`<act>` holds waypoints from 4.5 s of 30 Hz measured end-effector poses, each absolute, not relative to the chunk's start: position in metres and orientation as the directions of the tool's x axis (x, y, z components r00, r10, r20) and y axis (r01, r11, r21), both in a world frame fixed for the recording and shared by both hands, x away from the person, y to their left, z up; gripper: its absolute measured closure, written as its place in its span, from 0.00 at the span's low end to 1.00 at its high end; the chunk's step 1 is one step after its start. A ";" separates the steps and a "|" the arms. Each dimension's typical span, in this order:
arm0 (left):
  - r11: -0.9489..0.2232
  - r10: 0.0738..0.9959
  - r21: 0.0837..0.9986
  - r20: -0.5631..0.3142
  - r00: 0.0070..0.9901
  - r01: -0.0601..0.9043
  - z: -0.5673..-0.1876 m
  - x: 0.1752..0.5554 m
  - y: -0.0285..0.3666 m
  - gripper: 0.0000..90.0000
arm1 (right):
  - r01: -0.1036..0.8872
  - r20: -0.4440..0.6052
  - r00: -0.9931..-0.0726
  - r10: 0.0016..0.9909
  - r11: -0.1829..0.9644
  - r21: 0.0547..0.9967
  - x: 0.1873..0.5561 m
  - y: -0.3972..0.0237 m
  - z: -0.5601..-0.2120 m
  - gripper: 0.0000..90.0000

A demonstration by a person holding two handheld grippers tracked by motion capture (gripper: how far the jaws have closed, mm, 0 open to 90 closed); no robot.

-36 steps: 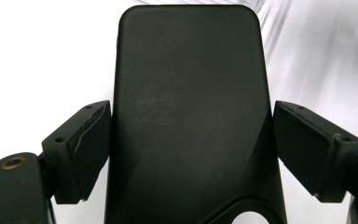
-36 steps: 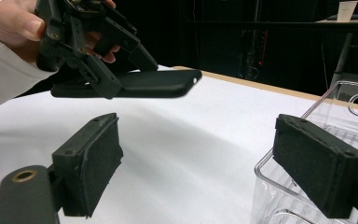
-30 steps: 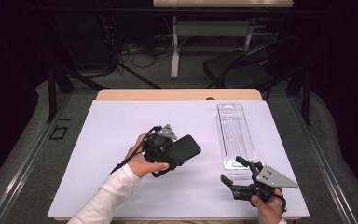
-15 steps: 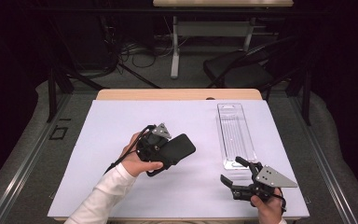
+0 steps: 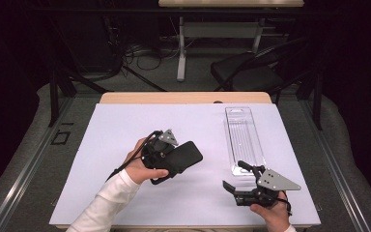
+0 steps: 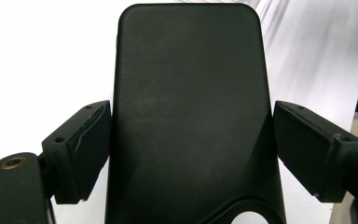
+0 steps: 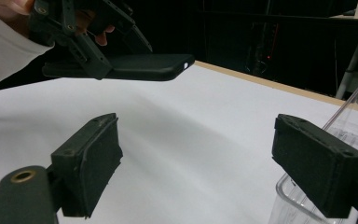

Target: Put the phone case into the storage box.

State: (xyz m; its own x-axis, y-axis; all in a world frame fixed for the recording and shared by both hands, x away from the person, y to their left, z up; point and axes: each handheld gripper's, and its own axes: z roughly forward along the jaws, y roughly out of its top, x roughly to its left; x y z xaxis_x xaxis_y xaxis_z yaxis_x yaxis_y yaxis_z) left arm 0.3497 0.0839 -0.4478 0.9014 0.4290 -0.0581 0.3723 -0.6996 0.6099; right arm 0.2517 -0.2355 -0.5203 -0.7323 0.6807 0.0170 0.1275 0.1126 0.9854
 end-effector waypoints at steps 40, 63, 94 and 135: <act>-0.663 0.466 0.633 -0.071 0.882 0.401 -0.437 0.355 0.102 0.16 | 0.084 -0.082 -0.792 0.605 0.241 0.967 0.320 -0.178 -0.463 0.16; -0.694 0.441 0.595 -0.092 0.893 0.404 -0.447 0.354 0.092 0.16 | -0.154 -0.510 -0.747 0.427 0.636 0.757 0.295 -0.160 -0.477 0.26; -0.714 0.427 0.571 -0.103 0.898 0.405 -0.453 0.352 0.085 0.16 | -0.410 -0.850 -0.515 0.108 0.840 0.354 0.278 -0.134 -0.500 0.40; -0.750 0.339 0.560 -0.133 0.931 0.353 -0.457 0.335 0.061 0.16 | -0.495 -0.929 -0.369 -0.034 0.853 0.165 0.265 -0.116 -0.514 0.60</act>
